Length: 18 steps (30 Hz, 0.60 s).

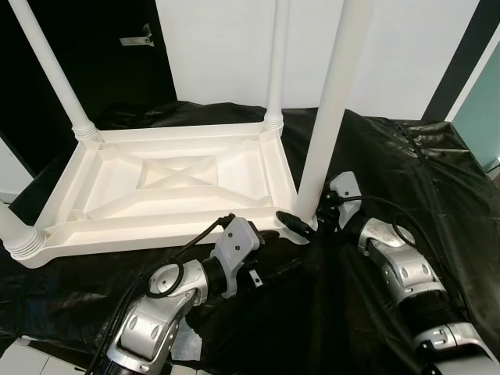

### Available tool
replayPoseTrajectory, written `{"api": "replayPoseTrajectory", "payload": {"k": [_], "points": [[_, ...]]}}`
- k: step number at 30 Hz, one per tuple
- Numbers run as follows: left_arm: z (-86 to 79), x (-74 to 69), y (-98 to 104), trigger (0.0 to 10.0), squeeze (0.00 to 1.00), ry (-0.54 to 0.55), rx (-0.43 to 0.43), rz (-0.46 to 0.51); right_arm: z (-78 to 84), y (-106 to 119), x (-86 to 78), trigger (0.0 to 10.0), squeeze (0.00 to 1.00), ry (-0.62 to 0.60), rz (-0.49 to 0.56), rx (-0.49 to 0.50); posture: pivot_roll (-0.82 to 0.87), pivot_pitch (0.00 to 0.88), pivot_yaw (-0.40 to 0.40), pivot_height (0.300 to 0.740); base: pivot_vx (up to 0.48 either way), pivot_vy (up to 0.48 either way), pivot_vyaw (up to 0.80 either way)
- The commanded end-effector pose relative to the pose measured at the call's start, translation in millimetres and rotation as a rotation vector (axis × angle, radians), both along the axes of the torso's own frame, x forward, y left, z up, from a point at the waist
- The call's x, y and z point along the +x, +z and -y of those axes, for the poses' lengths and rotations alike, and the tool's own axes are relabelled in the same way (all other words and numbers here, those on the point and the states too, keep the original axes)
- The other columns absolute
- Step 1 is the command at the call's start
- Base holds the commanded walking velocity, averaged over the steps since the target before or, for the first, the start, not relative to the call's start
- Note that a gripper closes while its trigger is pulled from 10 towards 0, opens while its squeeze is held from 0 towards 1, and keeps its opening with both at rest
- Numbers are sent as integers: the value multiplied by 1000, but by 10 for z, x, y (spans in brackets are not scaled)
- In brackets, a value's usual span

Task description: Building children table

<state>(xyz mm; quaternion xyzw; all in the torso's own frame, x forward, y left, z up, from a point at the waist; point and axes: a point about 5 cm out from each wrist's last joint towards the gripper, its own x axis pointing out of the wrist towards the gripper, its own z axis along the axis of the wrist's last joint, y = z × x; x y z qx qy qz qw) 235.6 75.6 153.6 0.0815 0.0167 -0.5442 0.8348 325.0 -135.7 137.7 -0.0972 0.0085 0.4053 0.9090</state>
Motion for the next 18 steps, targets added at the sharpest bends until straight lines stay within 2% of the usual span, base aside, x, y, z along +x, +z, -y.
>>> {"api": "replayPoseTrajectory", "payload": {"k": [1, 2, 3, 10, 14, 16, 18], "points": [[-20, 30, -4, 10000, 0, 38, 8, 6, -14, -14, 32, 4745, 0, 45, -8, -36, 6, 0, -31, 740, 0, 0, 0], [-20, 30, -4, 10000, 0, 38, 8, 6, -14, -14, 32, 4745, 0, 45, -8, -36, 6, 0, -31, 740, 0, 0, 0], [-23, 28, -3, 10000, 0, 41, 8, 7, -12, -19, 38, 39, 0, 51, -12, -38, 12, 0, -36, 740, 0, 0, 0], [-29, 7, -9, 10000, 0, 51, 6, 4, 44, -81, 22, 0, 0, 44, -33, -44, 12, 0, -38, 740, 0, 0, 0], [-21, -10, -18, 10000, 0, 48, 5, -2, 105, -152, 26, 0, 0, -41, -43, -82, 7, 0, -36, 740, 0, 0, 0], [-21, -10, -18, 10000, 0, 48, 5, -2, 105, -152, 26, 0, 0, -41, -43, -82, 7, 0, -36, 740, 0, 0, 0], [-14, -17, -21, 10000, 0, 42, 3, -5, 96, -207, 6, 0, 0, -180, -63, -55, -1, 0, -35, 740, 0, 0, 0]]}}
